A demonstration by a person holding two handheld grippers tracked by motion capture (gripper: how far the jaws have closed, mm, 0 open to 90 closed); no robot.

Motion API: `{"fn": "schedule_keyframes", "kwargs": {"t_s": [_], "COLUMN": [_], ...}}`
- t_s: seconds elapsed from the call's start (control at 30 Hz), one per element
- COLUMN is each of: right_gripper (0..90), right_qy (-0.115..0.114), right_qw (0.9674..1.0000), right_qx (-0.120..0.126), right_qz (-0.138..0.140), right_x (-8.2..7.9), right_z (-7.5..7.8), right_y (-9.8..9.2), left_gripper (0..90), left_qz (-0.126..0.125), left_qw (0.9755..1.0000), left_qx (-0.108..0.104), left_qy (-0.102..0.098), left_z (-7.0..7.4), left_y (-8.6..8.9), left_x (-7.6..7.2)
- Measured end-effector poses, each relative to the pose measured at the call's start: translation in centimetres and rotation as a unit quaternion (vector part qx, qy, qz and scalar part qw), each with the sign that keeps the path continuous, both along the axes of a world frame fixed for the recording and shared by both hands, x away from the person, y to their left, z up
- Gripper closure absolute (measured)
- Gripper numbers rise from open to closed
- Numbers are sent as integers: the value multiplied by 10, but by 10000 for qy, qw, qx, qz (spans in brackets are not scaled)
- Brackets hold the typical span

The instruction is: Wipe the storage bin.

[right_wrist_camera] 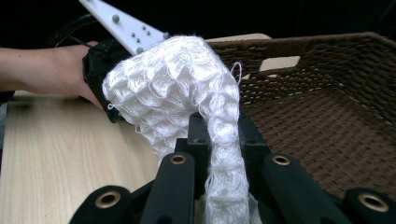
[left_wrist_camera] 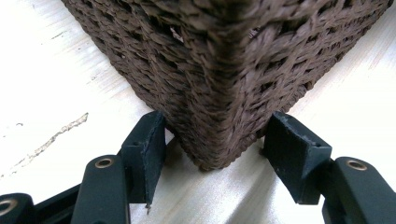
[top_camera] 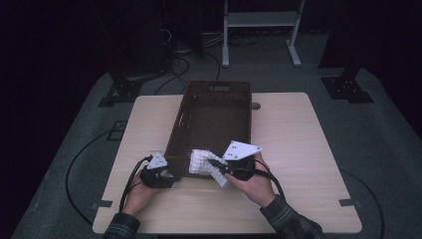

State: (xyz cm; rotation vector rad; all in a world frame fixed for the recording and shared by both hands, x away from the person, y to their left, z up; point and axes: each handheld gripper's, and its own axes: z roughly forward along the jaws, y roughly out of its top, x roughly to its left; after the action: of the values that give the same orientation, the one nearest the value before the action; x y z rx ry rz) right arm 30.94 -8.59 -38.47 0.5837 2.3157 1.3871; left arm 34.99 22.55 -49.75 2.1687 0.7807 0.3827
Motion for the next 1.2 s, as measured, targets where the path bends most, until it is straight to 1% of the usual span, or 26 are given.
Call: {"fn": "schedule_keyframes", "kwargs": {"t_s": [0.23, 0.43, 0.47, 0.67, 0.83, 0.97, 1.1, 1.2], "right_gripper": [791, 791, 791, 791, 790, 791, 790, 791], "right_qy": [-95, -114, -91, -149, -137, -151, -74, -1], "right_qw": [9998, 9992, 9991, 9974, 9958, 9940, 9914, 9894], "right_qx": [71, 147, 181, 287, 339, 328, 321, 293], "right_qz": [-165, -343, -377, -649, -835, -1037, -1264, -1421], "right_x": [3, 4, 4, 3, 3, 2, 2, 3], "right_z": [12, 23, 25, 35, 35, 34, 28, 20], "right_y": [-21, -43, -47, -72, -94, -111, -128, -140], "left_gripper": [387, 386, 386, 386, 385, 383, 382, 383], "left_qz": [2, 3, 2, 1, 7, 15, 15, 5], "left_qw": [10000, 10000, 10000, 10000, 10000, 10000, 10000, 10000], "left_qx": [-2, -3, -6, 4, -1, -6, -5, 17], "left_qy": [2, 2, 2, -11, -6, 4, 9, 7], "left_z": [0, 0, 0, 0, 0, 0, 0, 0], "left_y": [0, 0, 0, 0, 0, 0, 0, 0], "left_x": [0, 0, 0, 0, 0, 0, 0, 0]}}
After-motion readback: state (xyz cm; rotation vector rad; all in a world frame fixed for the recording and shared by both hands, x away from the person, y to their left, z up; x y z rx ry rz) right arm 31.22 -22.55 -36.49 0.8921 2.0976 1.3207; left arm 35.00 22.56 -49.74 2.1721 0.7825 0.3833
